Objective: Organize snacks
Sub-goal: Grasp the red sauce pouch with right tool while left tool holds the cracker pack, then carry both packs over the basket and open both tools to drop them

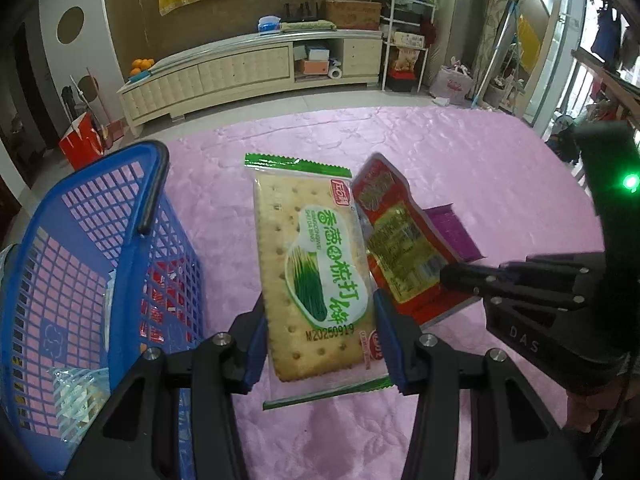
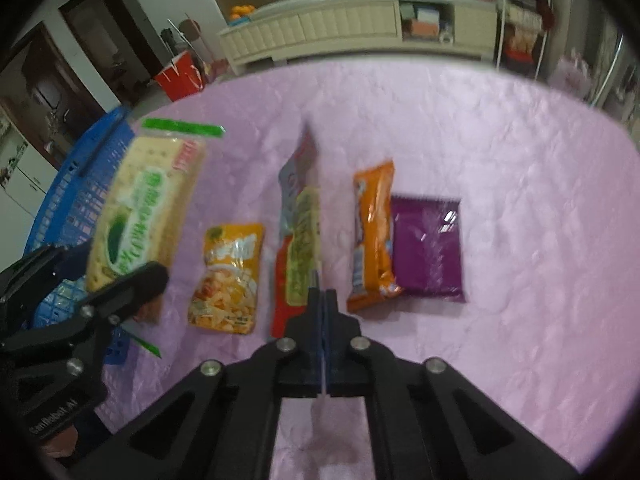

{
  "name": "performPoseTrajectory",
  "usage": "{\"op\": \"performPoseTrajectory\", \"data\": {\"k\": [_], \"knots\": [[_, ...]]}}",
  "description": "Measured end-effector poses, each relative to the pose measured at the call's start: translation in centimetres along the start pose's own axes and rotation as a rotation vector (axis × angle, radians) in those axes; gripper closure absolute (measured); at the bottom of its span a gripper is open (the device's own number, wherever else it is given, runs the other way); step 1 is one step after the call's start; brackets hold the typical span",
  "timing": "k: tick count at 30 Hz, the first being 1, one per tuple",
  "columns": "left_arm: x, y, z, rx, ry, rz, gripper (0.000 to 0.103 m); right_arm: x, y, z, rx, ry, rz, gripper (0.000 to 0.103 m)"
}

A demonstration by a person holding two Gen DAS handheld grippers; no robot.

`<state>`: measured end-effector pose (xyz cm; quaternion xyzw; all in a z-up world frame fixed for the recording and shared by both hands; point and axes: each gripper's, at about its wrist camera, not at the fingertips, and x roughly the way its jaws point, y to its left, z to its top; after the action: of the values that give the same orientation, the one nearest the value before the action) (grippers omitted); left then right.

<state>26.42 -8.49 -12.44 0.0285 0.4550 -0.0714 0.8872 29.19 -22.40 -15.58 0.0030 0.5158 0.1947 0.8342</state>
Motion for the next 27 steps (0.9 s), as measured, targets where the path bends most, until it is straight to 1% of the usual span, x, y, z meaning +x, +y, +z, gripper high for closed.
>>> {"op": "performPoseTrajectory", "data": {"k": [3, 6, 17, 24, 27], "knots": [[-1.2, 0.0, 0.1, -0.008, -0.016, -0.032, 0.057, -2.0, 0.7, 0.1, -0.029, -0.045, -0.021, 0.101], [-2.6, -0.1, 0.2, -0.012, -0.036, -0.037, 0.057, -3.7, 1.1, 0.0, -0.040, -0.082, -0.034, 0.101], [-10.2, 0.5, -0.1, -0.006, -0.149, -0.039, 0.057, -10.8, 3.4, -0.4, -0.057, -0.200, -0.067, 0.101], [-14.7, 2.2, -0.8, -0.015, -0.212, -0.026, 0.057, -14.2, 6.3, -0.9, -0.080, -0.260, -0.065, 0.101], [-16.3, 3.3, -1.3, -0.015, -0.232, -0.018, 0.057, -15.2, 7.2, -1.2, -0.073, -0.267, -0.031, 0.101]]}}
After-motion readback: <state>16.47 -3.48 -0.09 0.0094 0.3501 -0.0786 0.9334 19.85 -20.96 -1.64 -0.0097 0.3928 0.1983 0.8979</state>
